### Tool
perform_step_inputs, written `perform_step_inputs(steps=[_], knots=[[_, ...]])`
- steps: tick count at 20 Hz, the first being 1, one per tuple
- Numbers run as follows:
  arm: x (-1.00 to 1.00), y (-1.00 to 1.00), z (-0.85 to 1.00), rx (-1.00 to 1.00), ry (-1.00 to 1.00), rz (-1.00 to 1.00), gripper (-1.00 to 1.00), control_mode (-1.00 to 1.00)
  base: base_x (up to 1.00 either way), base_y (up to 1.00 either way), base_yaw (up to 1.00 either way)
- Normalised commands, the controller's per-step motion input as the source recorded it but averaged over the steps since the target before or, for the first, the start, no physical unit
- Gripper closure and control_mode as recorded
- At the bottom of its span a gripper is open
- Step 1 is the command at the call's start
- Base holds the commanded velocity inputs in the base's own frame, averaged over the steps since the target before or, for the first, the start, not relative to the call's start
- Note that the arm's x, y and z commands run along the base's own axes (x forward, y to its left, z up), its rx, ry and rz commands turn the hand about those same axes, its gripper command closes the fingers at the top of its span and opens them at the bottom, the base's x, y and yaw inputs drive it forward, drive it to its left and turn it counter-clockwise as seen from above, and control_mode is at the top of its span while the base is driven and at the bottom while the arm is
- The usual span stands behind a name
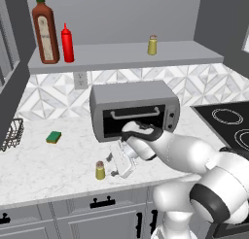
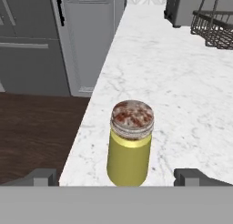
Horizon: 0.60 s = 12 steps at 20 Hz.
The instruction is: Put the shaker and condiment bottle from the counter next to their counterparts in the cabinet.
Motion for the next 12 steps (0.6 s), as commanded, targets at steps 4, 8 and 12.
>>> perform_step_inputs(steps=[4,8,12], knots=[[0.14,0.08,-0.12,0.00,0.02,0.03,-1.00,-1.00,0.00,0.00,0.00],[0.14,0.09,-0.10,0.01,0.03,0.03,-1.00,-1.00,0.00,0.00,0.00],[0.13,0.09,-0.07,0.01,0.04,0.03,-1.00,-1.00,0.00,0.00,0.00]])
